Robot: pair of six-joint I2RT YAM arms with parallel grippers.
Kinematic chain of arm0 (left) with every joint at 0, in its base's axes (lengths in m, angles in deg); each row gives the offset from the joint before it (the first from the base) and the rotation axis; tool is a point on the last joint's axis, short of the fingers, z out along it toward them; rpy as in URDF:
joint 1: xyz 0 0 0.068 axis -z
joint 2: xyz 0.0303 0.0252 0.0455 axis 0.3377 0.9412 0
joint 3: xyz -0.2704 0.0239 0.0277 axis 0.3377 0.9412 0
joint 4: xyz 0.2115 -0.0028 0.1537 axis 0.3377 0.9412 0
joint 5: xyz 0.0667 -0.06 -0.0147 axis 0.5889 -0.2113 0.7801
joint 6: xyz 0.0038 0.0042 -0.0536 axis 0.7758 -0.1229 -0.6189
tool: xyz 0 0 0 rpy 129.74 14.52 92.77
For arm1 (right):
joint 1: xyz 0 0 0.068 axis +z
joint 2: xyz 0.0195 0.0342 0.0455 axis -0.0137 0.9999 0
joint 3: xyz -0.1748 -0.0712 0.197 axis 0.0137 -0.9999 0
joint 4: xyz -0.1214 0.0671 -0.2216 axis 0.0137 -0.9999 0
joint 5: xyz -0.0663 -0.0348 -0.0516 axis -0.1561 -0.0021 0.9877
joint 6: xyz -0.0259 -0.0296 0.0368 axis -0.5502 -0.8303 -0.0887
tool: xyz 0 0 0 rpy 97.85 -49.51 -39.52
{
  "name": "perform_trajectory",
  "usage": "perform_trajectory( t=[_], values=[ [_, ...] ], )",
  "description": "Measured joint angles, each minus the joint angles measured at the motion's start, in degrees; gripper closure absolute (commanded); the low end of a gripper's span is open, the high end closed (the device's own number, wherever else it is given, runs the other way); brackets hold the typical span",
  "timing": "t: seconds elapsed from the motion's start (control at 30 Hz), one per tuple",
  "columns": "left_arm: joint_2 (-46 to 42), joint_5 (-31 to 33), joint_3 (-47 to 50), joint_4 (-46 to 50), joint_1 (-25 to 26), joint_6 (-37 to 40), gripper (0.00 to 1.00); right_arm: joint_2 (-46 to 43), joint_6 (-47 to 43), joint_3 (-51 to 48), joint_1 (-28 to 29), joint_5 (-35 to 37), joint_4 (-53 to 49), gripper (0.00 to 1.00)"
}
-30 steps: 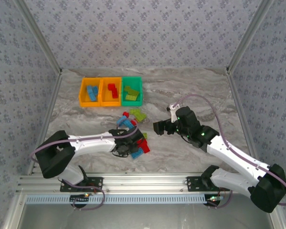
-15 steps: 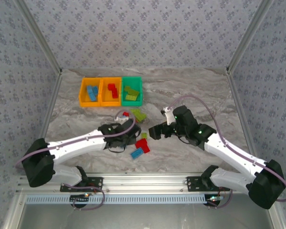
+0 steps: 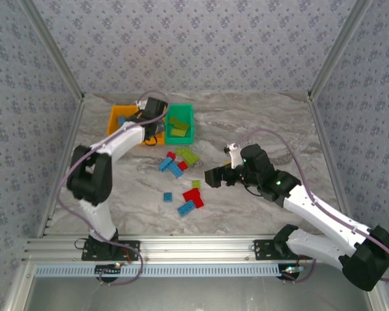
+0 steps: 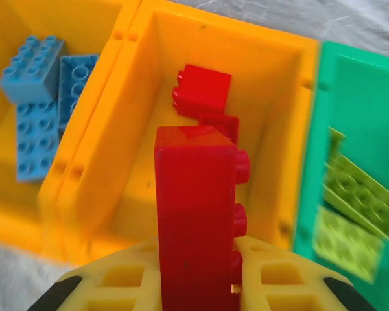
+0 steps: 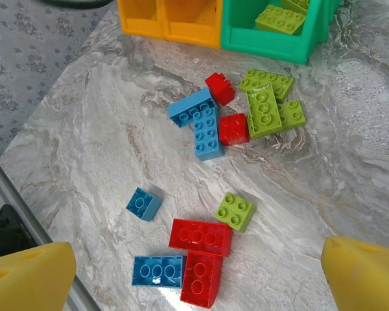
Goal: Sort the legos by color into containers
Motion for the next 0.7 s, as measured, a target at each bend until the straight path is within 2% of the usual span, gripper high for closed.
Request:
perform_trajectory(
  t=[0.1,0.2,0.37,0.47,0.57,0.63,0.7],
  values=[
    [7.3,-1.9,-6.0,-0.5,-2.6,2.8,0.63,-2.1,1.2,-0.7,0.0,0.1,-1.2,0.01],
    [10.2,-3.6,-8.7,-0.4,-3.9,4.5,0.58,-4.6,2.0,-1.6,0.0,0.3,-2.3,0.01],
    [9.1,-5.5,-8.1,-0.8,-3.7,5.4,0.61,-6.3,3.1,-2.9,0.0,1.4,-2.7,0.01],
    [4.1,-6.8,-2.9,-1.6,-3.1,5.4,0.62,-5.4,3.2,-3.1,0.0,2.4,-2.5,0.01],
    [-6.5,-8.1,6.5,-2.3,-1.8,4.7,0.62,-2.6,3.4,-3.0,0.0,4.6,-1.7,0.02],
    [-14.6,-8.3,12.2,-2.8,0.5,4.5,0.62,0.6,3.3,-2.7,0.0,6.2,-1.5,0.02],
    [-24.2,-8.0,17.4,-2.6,5.1,5.0,0.62,5.6,2.9,-1.5,0.0,7.6,-0.9,0.02]
  ],
)
